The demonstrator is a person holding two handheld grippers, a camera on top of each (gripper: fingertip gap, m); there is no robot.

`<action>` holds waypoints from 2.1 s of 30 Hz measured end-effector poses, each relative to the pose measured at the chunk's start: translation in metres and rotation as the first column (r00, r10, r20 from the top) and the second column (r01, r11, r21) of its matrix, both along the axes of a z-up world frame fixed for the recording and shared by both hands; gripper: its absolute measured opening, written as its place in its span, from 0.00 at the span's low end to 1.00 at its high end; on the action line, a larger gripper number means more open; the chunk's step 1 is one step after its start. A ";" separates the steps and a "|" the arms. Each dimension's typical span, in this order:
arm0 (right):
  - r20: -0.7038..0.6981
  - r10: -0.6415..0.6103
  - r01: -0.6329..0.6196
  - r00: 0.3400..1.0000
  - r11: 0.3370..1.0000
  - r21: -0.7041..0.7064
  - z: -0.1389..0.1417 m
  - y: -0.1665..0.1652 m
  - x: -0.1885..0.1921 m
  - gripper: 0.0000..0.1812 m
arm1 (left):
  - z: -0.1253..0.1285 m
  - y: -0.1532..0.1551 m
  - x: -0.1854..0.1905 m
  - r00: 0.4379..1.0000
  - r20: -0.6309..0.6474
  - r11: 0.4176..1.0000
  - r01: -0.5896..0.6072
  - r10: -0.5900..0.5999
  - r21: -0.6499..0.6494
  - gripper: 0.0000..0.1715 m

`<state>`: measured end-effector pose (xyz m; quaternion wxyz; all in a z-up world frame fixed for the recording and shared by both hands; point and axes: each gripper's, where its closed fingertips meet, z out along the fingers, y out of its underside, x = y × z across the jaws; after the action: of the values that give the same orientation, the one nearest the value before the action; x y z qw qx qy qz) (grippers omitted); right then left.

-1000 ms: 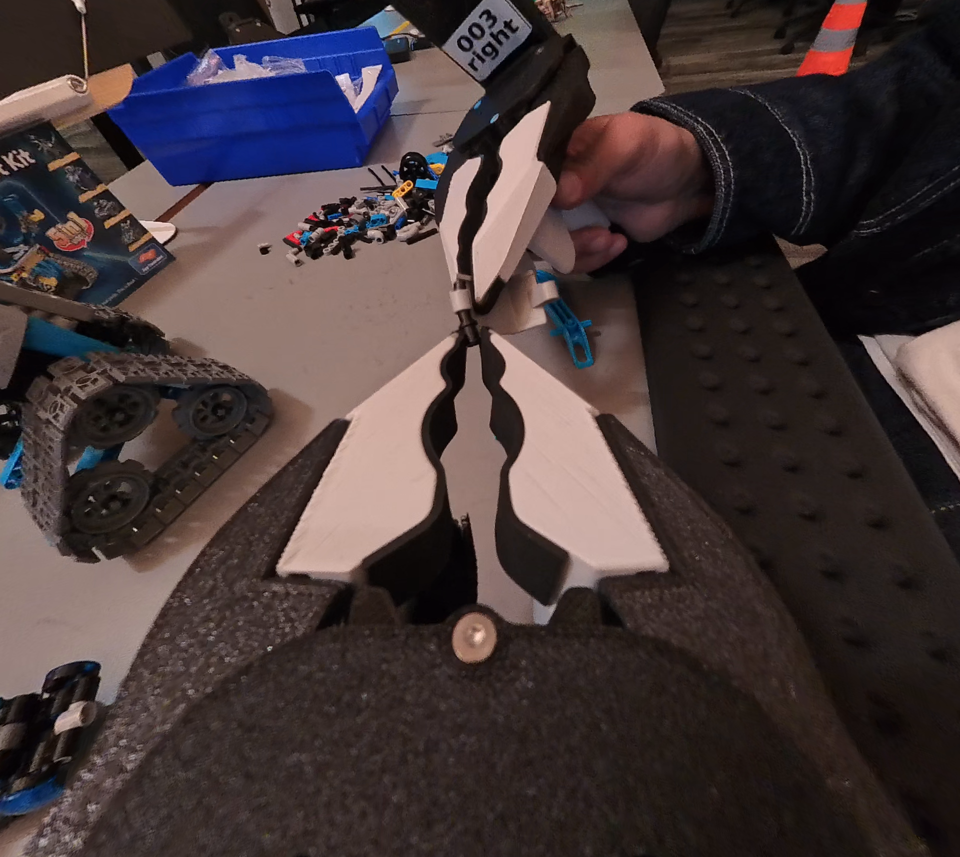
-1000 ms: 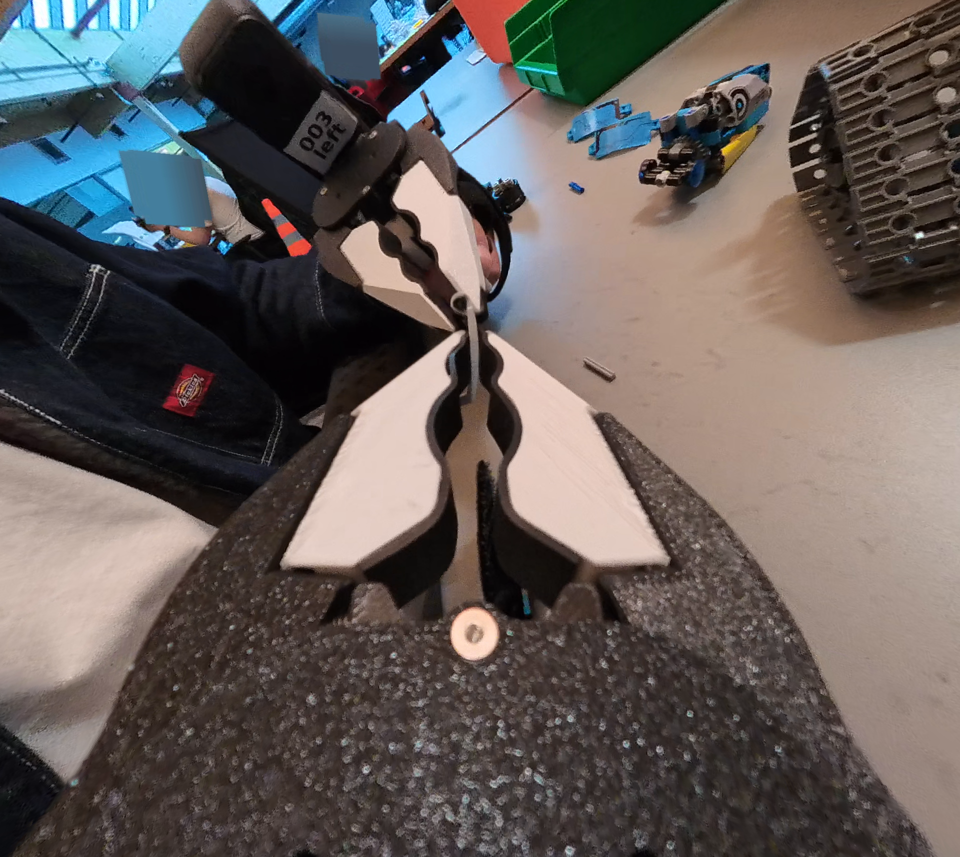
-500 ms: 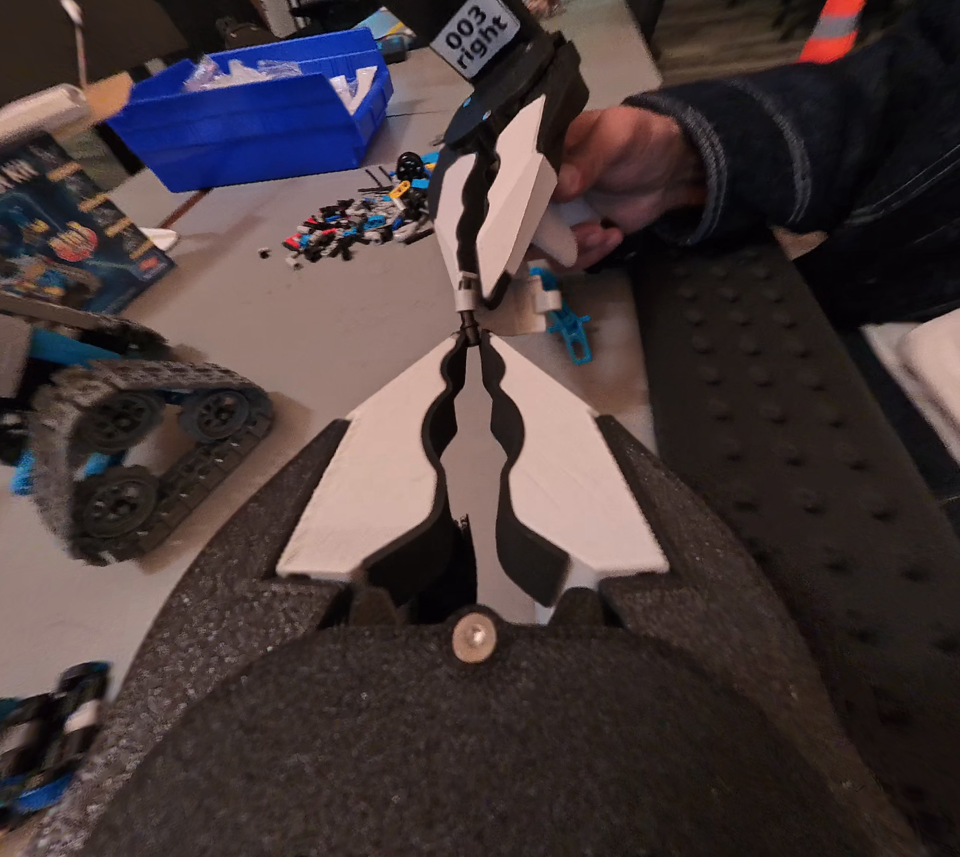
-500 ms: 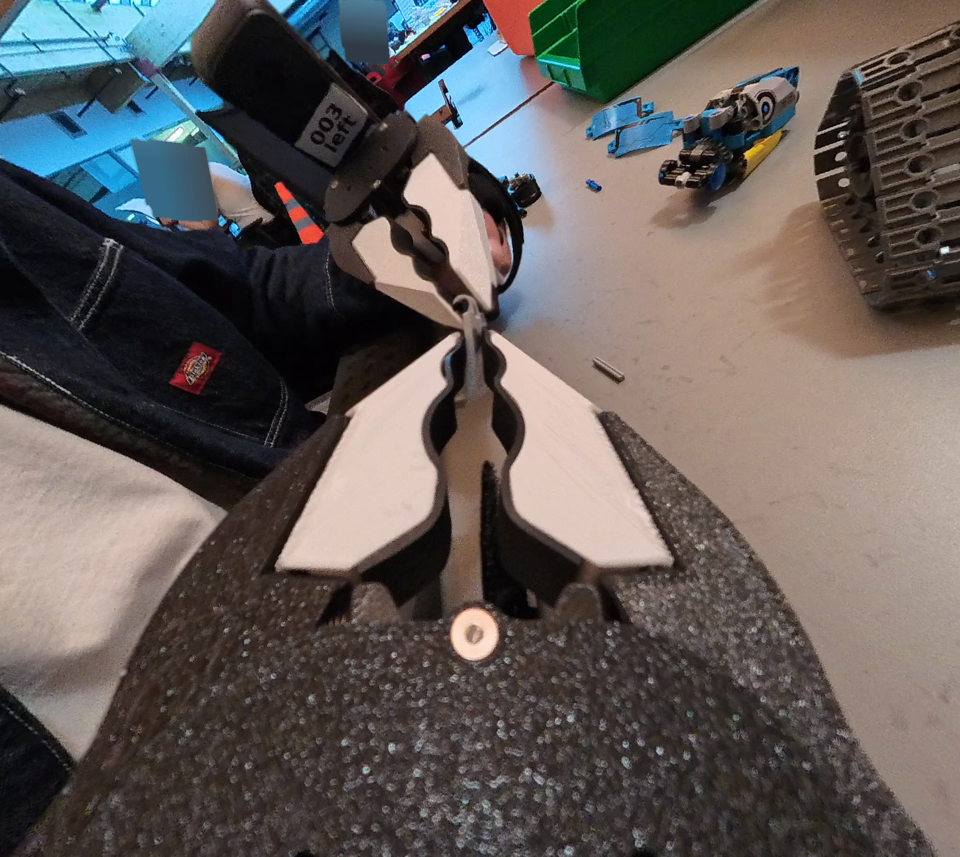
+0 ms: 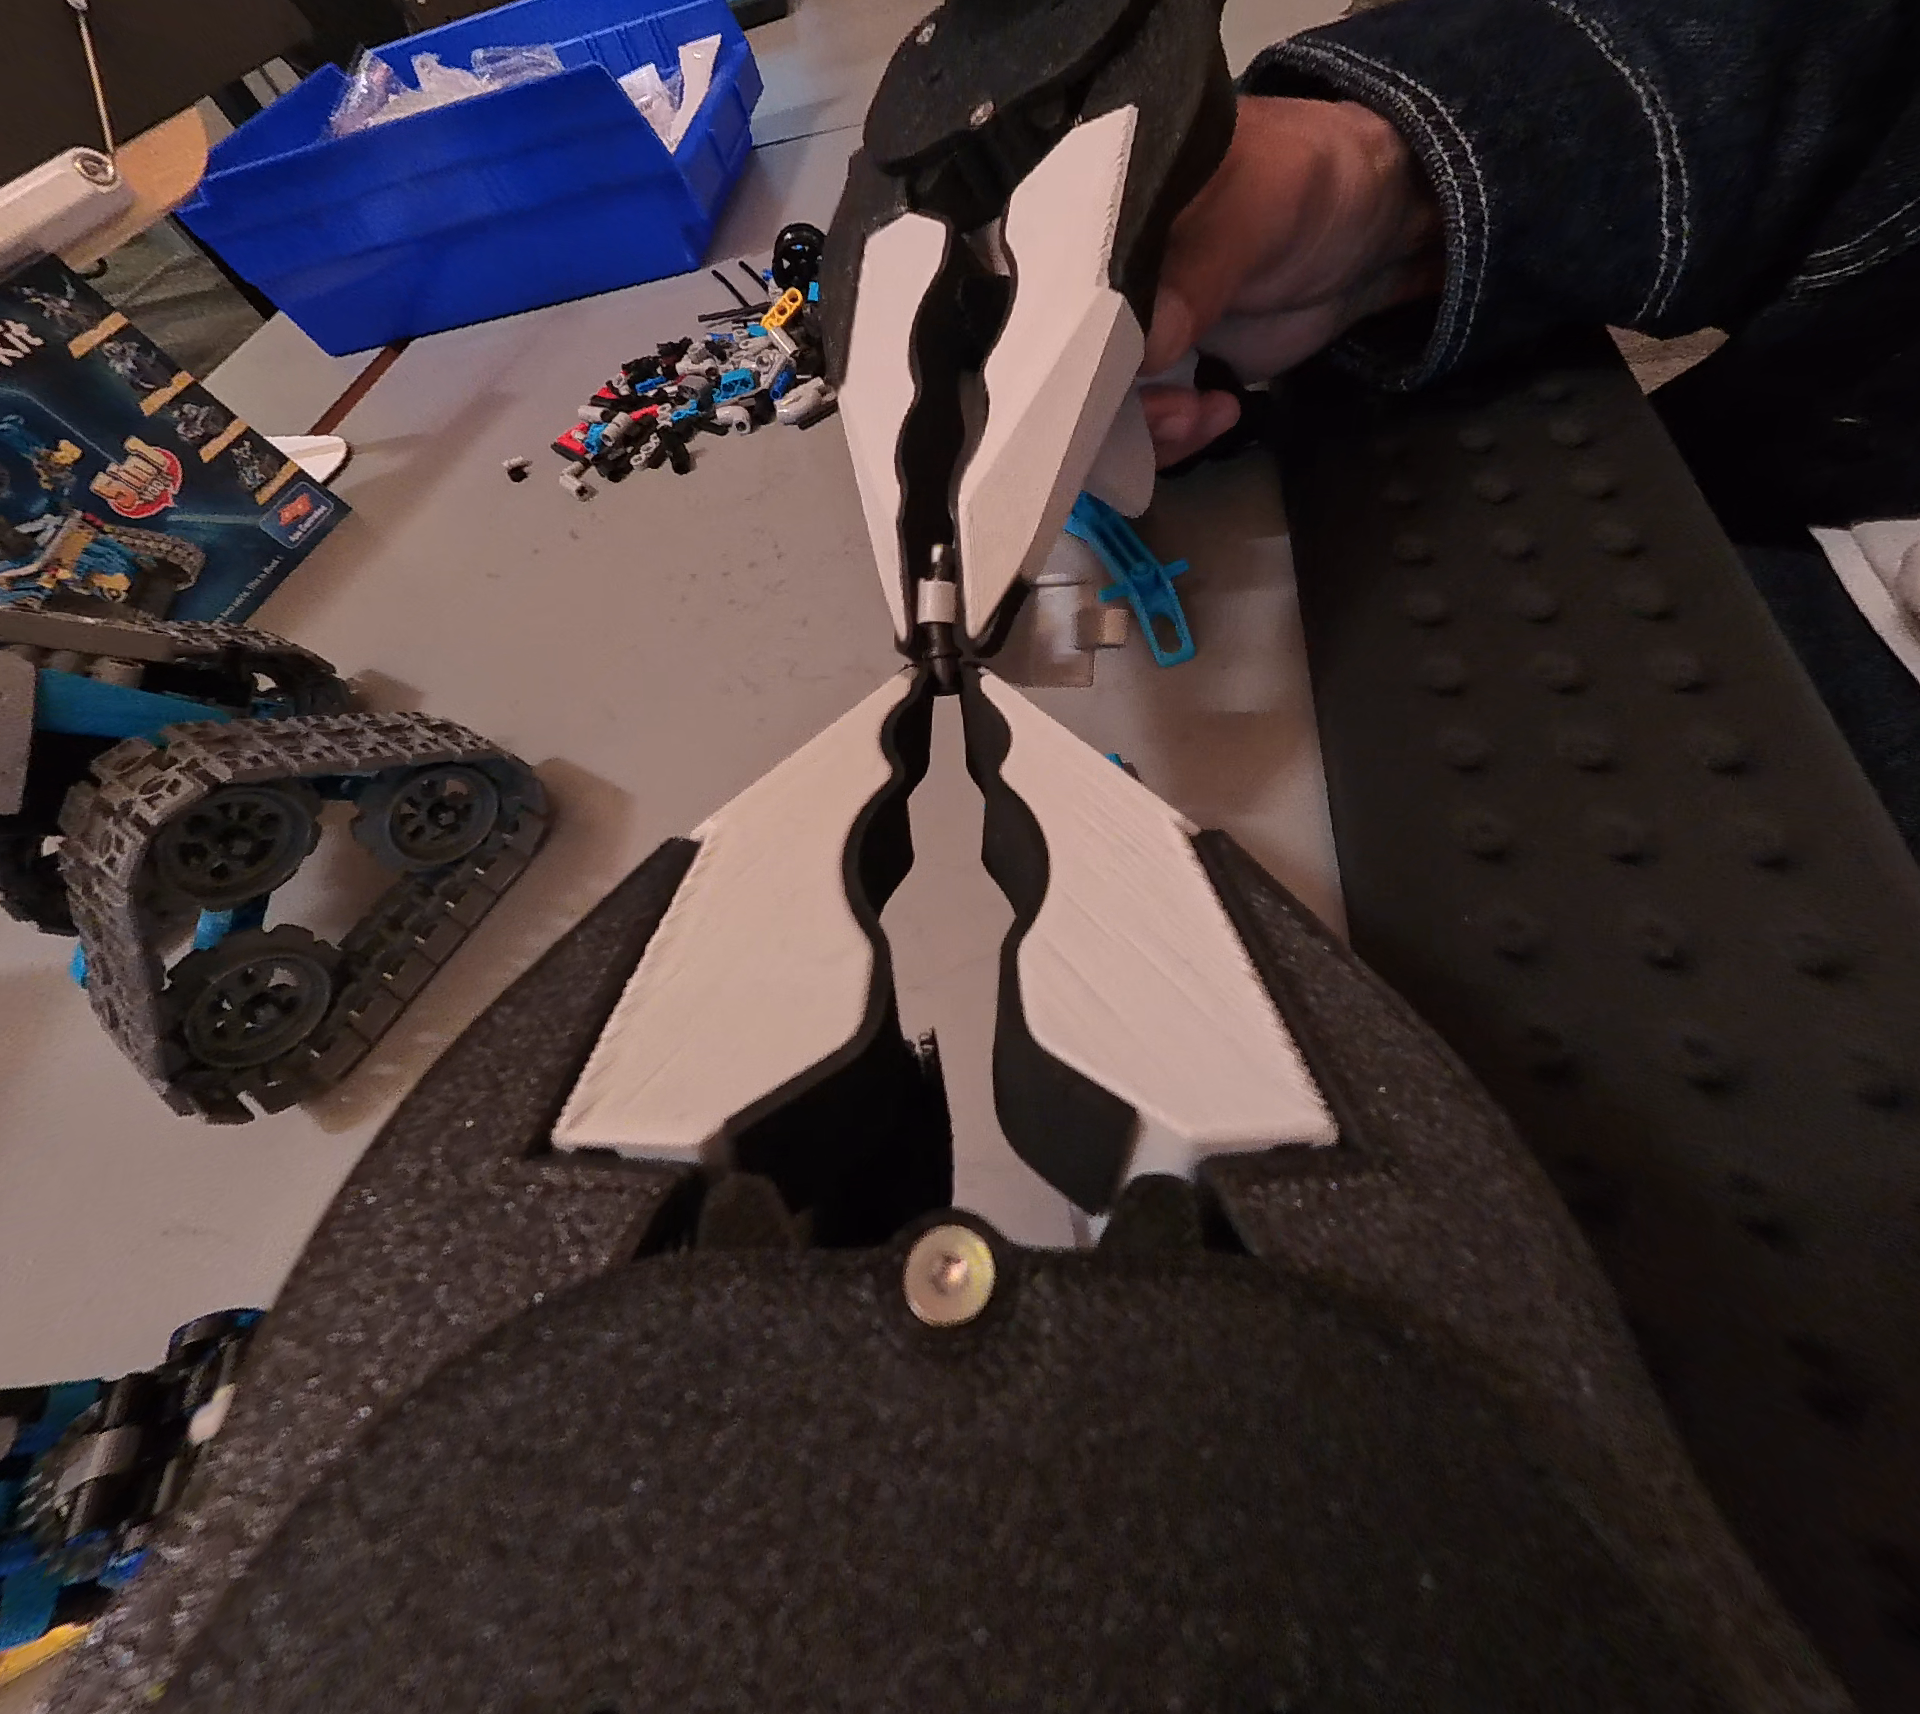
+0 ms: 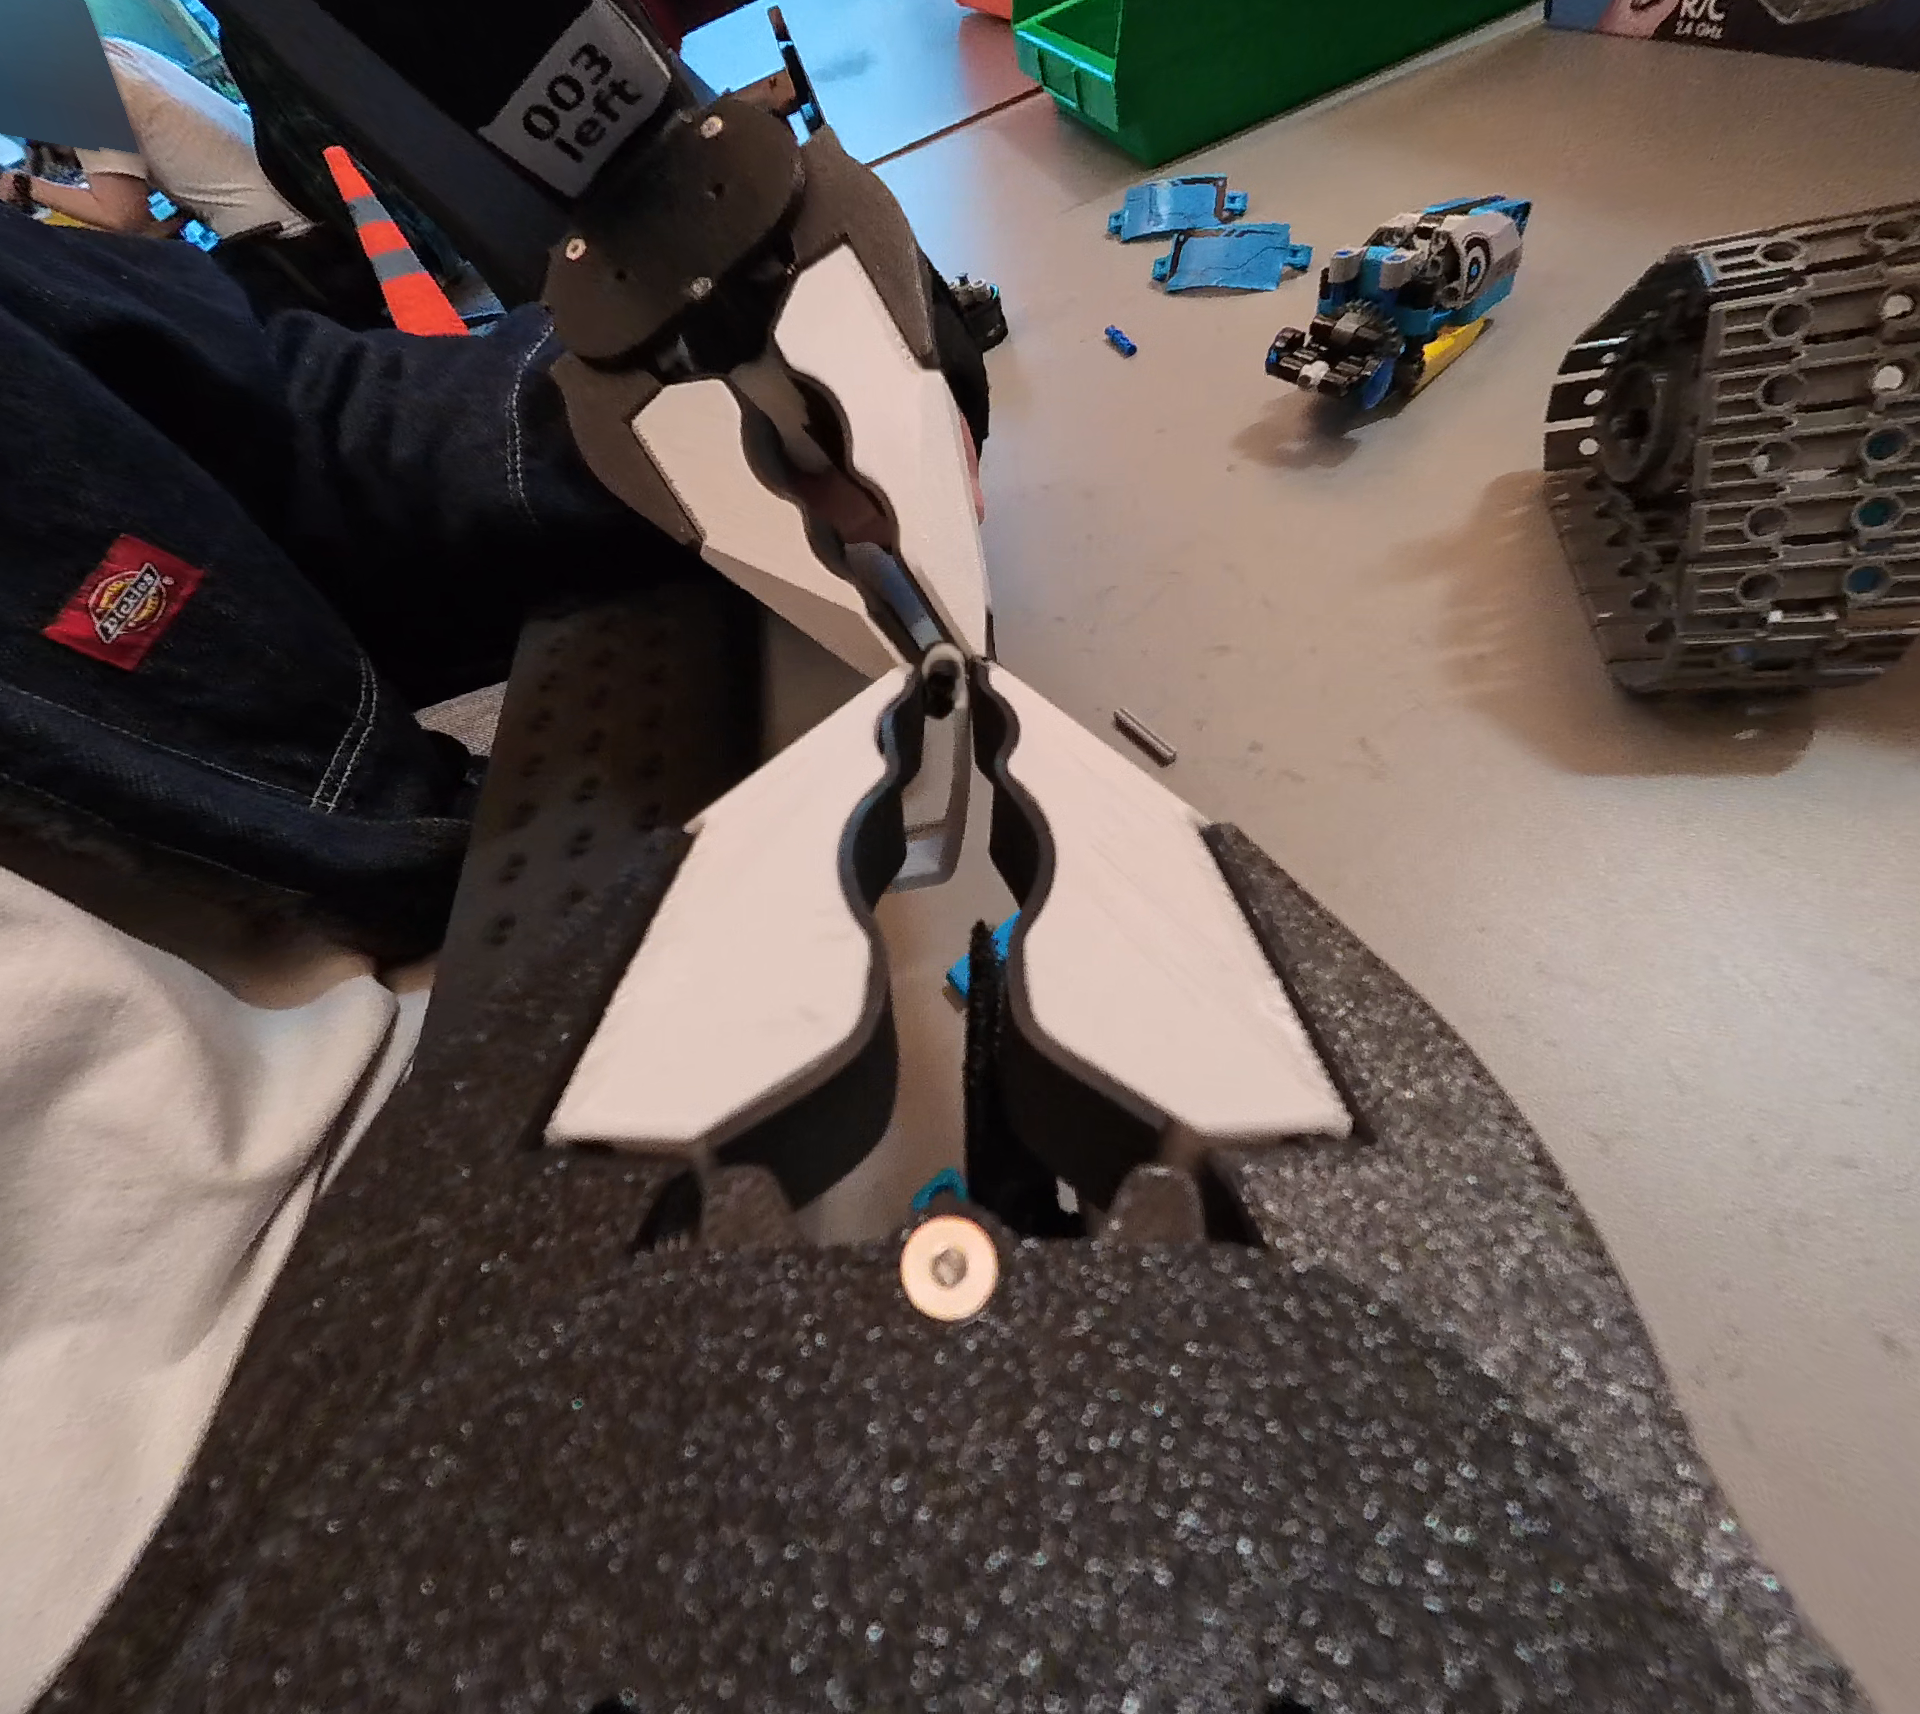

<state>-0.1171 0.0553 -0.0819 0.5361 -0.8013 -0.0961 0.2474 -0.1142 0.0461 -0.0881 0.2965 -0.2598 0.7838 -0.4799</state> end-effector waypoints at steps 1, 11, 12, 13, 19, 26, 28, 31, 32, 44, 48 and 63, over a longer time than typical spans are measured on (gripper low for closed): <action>0.010 -0.002 0.002 1.000 1.000 -0.003 -0.001 0.000 0.000 0.03 | -0.001 0.000 0.000 1.000 -0.003 1.000 -0.001 0.001 0.006 0.03; -0.028 0.032 -0.030 0.999 0.996 0.081 0.020 -0.003 -0.007 0.02 | 0.022 -0.002 -0.009 0.998 -0.007 0.981 0.055 -0.057 -0.185 0.02; -0.023 0.035 -0.033 0.999 0.996 0.086 0.021 -0.003 -0.007 0.02 | 0.023 -0.002 -0.009 0.998 -0.006 0.980 0.058 -0.060 -0.188 0.02; -0.025 0.045 -0.042 0.999 0.995 0.092 0.022 -0.005 -0.008 0.01 | 0.022 0.000 -0.010 0.998 -0.013 0.981 0.056 -0.059 -0.187 0.02; -0.295 -0.109 0.184 0.949 0.953 0.242 0.065 -0.044 0.082 0.02 | 0.035 0.064 -0.011 0.993 0.005 0.949 -0.109 0.116 -0.297 0.02; 0.054 -0.217 0.222 0.975 0.969 -0.107 -0.024 -0.014 0.075 0.03 | 0.015 0.061 -0.003 0.987 -0.001 0.979 -0.158 0.160 -0.128 0.02; 0.214 -0.217 0.252 0.952 0.955 -0.155 -0.043 -0.009 0.075 0.03 | -0.007 0.065 0.003 0.977 -0.009 0.977 -0.213 0.214 0.028 0.03; 0.321 -0.217 0.272 0.922 0.953 -0.135 -0.046 -0.005 0.077 0.03 | -0.022 0.063 0.005 0.973 0.015 0.957 -0.228 0.229 0.179 0.03; 0.320 -0.225 0.277 0.920 0.952 -0.129 -0.044 -0.005 0.078 0.03 | -0.023 0.061 0.005 0.974 0.028 0.953 -0.224 0.223 0.202 0.03; 0.319 -0.127 0.214 0.939 0.943 -0.255 -0.069 -0.011 0.063 0.03 | 0.110 0.052 -0.012 0.976 0.094 0.725 -0.079 0.194 -0.684 0.03; 0.356 -0.113 0.217 0.928 0.940 -0.265 -0.074 -0.011 0.062 0.03 | 0.122 0.080 -0.014 0.994 0.021 0.380 -0.020 0.104 -0.925 0.03; 0.130 -0.621 0.622 0.773 0.782 0.037 -0.001 -0.066 0.137 0.03 | 0.048 0.049 0.142 0.853 -0.268 0.885 -0.465 0.448 0.000 0.03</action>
<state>0.0198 -0.0104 -0.0833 0.5768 -0.8050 0.1390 0.0022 0.0278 0.0948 -0.0399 0.2878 -0.5085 0.7157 -0.3825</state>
